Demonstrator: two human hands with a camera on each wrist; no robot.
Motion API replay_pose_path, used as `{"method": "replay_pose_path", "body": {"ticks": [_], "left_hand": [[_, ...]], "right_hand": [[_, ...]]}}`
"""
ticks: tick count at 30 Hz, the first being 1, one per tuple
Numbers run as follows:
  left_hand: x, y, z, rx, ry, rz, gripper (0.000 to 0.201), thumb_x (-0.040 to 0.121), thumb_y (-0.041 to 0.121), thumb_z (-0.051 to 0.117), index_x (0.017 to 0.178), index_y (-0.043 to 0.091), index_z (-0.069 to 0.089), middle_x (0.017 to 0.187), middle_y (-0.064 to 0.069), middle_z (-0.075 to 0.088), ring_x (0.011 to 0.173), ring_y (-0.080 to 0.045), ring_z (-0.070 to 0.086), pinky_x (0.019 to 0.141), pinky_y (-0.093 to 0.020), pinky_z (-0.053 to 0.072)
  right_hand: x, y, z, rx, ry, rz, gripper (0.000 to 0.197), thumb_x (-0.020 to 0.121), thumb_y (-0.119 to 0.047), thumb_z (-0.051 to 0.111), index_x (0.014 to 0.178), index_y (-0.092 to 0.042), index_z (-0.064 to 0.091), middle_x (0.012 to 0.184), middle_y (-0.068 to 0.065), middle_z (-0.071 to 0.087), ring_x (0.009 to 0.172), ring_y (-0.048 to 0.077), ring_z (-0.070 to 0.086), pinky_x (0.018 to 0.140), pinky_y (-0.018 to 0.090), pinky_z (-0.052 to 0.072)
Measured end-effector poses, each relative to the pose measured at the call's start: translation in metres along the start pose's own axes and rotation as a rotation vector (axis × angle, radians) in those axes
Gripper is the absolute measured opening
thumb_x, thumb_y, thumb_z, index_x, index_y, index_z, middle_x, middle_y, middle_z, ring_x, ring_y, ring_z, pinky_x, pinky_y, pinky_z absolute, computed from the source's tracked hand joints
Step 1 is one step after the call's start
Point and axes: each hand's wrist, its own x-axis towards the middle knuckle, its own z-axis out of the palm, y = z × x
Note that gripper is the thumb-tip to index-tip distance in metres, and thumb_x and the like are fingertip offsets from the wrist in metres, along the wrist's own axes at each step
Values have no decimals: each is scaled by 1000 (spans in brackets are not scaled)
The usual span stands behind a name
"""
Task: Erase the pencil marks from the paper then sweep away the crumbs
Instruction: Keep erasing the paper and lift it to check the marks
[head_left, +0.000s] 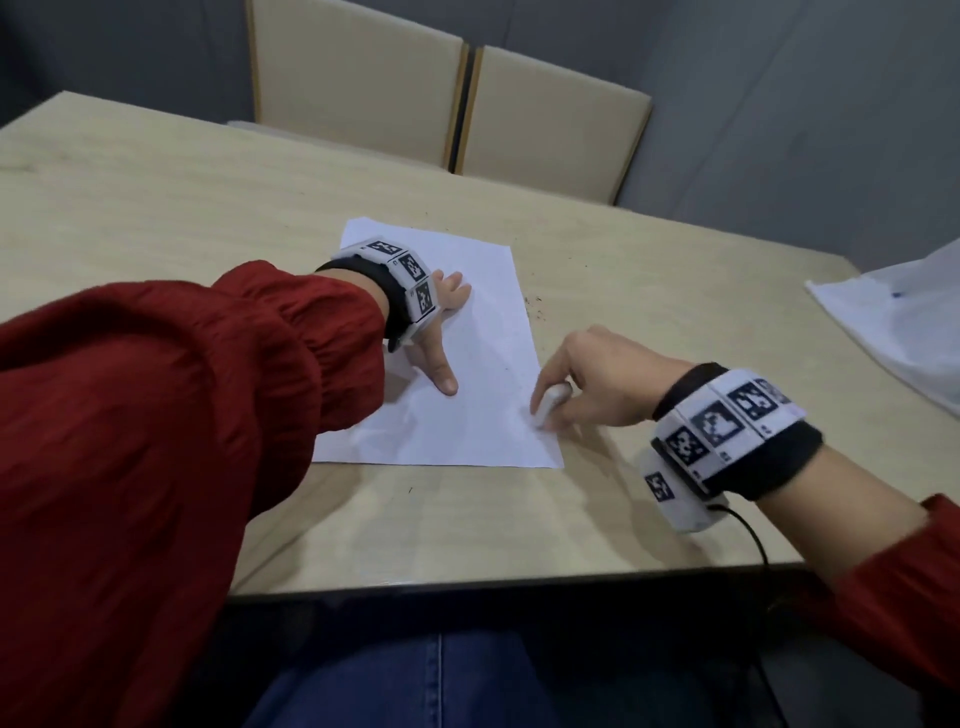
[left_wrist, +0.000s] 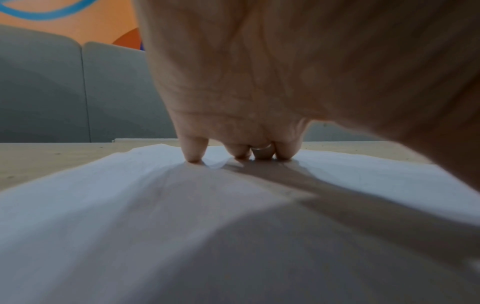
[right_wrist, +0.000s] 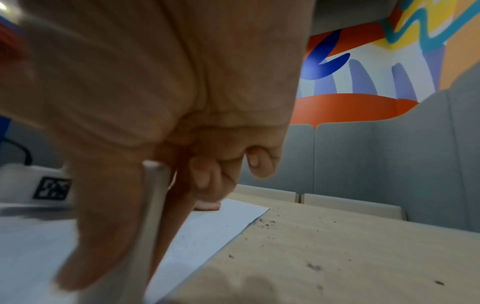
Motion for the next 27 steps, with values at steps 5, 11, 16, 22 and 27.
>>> {"method": "replay_pose_path", "body": {"ticks": [5,11,16,22,27], "left_hand": [[-3,2,-2,-17,-10,2,137,65,61,78,153,11,-14,161,-7,-16,150,-22,-8,121,-44,6],[0,1,-1,-7,-25,-8,140,63,65,76,153,12,-17,161,-5,-19,149,-22,-12,120,-43,1],[2,-1,1,-26,-30,2,138,65,63,76,152,12,-18,160,-5,-21,149,-23,-13,119,-42,0],[-2,1,0,-35,6,14,135,64,61,78,154,10,-9,162,-6,-6,150,-24,-2,120,-44,10],[3,-3,1,-27,-23,-8,140,61,67,76,153,16,-17,161,-3,-18,149,-23,-11,120,-46,2]], "right_hand": [[37,-5,-19,67,234,69,19,77,-18,65,88,-29,76,65,-18,61,63,5,52,64,23,42],[47,-1,-8,-1,247,104,26,78,-12,60,90,-28,77,69,-13,60,76,16,57,67,25,45],[-10,12,0,-77,-42,81,17,72,-26,72,83,-38,76,60,-18,59,62,8,52,59,24,42],[41,-2,-9,54,300,124,17,79,-17,66,89,-27,76,77,-9,65,74,13,57,70,29,51],[32,-7,11,156,316,106,18,76,-12,61,83,-20,77,80,-3,72,69,13,58,71,31,54]]}}
